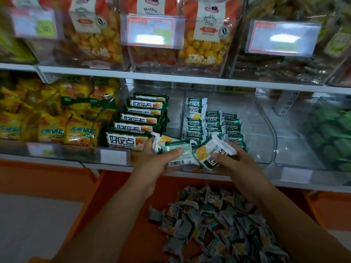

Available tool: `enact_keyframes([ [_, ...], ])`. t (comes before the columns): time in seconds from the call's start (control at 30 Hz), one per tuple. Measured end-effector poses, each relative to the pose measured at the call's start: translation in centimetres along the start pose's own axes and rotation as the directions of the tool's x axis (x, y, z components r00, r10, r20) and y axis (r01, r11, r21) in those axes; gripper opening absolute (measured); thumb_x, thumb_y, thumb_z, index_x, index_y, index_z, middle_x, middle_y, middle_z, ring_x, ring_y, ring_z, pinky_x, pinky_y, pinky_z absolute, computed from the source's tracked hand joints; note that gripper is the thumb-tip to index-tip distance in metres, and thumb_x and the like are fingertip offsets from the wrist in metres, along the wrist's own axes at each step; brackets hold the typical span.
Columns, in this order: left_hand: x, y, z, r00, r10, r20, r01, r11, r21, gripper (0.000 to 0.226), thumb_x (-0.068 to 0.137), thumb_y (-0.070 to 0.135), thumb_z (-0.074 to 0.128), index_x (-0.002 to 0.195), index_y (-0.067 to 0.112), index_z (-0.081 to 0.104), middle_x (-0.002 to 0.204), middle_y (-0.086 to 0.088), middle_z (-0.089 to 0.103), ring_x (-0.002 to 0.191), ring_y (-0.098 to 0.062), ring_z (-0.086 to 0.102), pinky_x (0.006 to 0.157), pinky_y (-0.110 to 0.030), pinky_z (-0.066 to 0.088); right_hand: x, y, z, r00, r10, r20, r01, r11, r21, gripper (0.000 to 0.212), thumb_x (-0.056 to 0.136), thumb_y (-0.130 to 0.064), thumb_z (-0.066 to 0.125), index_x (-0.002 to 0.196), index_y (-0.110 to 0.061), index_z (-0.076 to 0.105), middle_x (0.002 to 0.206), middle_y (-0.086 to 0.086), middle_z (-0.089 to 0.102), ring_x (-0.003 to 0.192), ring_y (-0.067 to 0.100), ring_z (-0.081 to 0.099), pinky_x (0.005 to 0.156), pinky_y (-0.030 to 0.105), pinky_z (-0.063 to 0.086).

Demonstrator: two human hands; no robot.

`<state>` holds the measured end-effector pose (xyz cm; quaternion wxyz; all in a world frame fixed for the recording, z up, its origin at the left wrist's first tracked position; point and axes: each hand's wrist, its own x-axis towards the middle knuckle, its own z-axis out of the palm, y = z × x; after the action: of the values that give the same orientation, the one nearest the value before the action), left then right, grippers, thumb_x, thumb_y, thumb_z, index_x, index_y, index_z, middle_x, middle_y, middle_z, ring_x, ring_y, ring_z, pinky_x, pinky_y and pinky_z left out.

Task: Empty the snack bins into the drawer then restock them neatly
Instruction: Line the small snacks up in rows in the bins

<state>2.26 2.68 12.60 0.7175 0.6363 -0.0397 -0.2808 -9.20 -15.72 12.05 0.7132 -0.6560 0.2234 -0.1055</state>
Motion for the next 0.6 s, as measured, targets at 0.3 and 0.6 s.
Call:
enact_keyframes([
  [0.3,1.8,1.3,-0.3,0.992,0.100,-0.076,-0.091,0.989,0.118,0.099,0.074,0.034,0.082,0.152,0.040,0.021,0.162,0.005,0.016,0.142,-0.027,0.030,0.108,-0.050,0.038,5.5,-1.6,1.0,0.999,-0.002,-0.042,-0.004,0.989,-0.147,0.056,0.082,-0.039,0.070,0.123,-0.008,0.046,0.132,0.004,0.053,0.089,0.013,0.072,0.089,0.045,0.054],
  [0.6,4.5,1.4,-2.0,0.986,0.150,-0.077,-0.138,0.979,0.151,0.117,0.037,0.063,0.089,0.140,0.052,0.034,0.155,0.007,0.031,0.133,-0.029,0.045,0.098,-0.053,0.049,18.5,-3.6,-0.1,0.933,-0.358,0.023,0.253,0.613,-0.749,0.031,0.081,-0.021,0.077,0.109,-0.020,0.063,0.100,0.007,0.057,0.081,0.018,0.055,0.065,0.012,0.037],
])
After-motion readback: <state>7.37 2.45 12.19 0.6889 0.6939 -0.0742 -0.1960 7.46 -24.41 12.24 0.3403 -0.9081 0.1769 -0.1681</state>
